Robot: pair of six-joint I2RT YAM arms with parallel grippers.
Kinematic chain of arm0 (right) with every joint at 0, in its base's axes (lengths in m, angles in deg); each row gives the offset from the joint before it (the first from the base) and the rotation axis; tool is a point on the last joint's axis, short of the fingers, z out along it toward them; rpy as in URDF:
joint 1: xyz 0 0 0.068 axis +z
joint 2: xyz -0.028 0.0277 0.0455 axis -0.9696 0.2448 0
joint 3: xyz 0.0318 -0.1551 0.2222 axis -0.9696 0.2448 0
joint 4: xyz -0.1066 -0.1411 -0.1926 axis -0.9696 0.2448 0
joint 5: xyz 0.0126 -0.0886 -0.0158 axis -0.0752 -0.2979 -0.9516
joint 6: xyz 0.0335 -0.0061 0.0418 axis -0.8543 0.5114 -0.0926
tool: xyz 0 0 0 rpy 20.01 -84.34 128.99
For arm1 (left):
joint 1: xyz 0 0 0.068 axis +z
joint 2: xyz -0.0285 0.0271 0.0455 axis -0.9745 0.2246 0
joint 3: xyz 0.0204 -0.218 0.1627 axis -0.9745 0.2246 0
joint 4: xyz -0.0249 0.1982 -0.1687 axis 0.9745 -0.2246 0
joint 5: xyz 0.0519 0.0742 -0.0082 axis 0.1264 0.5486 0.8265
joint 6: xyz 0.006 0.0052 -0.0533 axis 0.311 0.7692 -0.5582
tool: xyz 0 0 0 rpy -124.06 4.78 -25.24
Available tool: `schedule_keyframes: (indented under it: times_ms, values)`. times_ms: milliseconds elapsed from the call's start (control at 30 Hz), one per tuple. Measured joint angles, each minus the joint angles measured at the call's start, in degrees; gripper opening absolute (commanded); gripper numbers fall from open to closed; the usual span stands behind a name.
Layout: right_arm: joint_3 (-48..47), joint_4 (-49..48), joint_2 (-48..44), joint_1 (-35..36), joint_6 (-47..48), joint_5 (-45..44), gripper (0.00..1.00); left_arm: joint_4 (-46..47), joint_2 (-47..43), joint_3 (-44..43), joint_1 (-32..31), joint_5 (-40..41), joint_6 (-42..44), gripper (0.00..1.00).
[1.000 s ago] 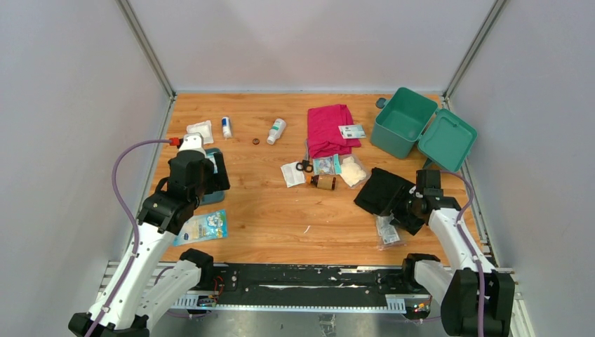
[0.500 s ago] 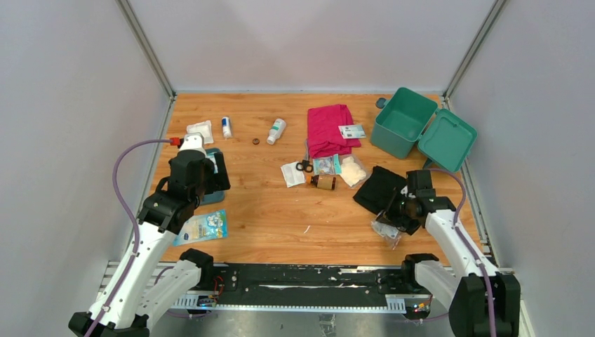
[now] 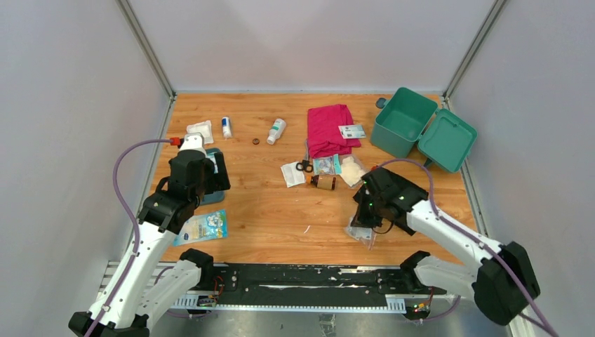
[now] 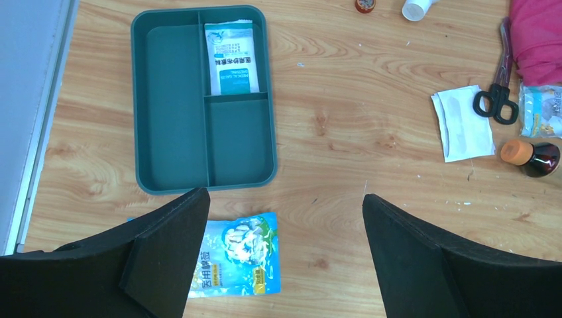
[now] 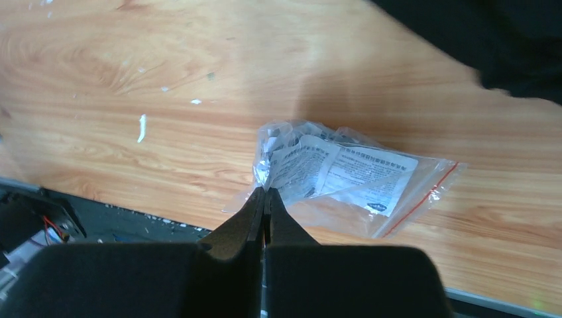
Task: Organize the medicine kit
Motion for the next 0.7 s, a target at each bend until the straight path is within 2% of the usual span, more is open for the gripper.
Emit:
schedule_keyframes:
  times_ms: [200,233,367,433,533,700]
  values:
    - [-10.6,-1.6,13.9,15.0,-1.0,-5.2,0.03,0.0,0.0,0.0,0.0,0.0,0.0,0.92]
    - [-12.7,-2.3,16.7,17.4,-1.0,-5.6,0.08,0.0,0.0,0.0,0.0,0.0,0.0,0.92]
    - [-20.0,-3.6,25.3,24.1,0.7,-7.1,0.40,0.0,0.0,0.0,0.0,0.0,0.0,0.92]
    - [-23.3,-4.3,28.5,26.9,2.6,-8.2,0.46,0.0,0.0,0.0,0.0,0.0,0.0,0.92]
    - [-24.7,-5.1,29.4,28.9,3.8,-9.4,0.48,0.0,0.0,0.0,0.0,0.0,0.0,0.92]
    - [-23.9,-4.2,27.3,28.2,5.1,-12.7,0.59,0.0,0.0,0.0,0.0,0.0,0.0,0.93]
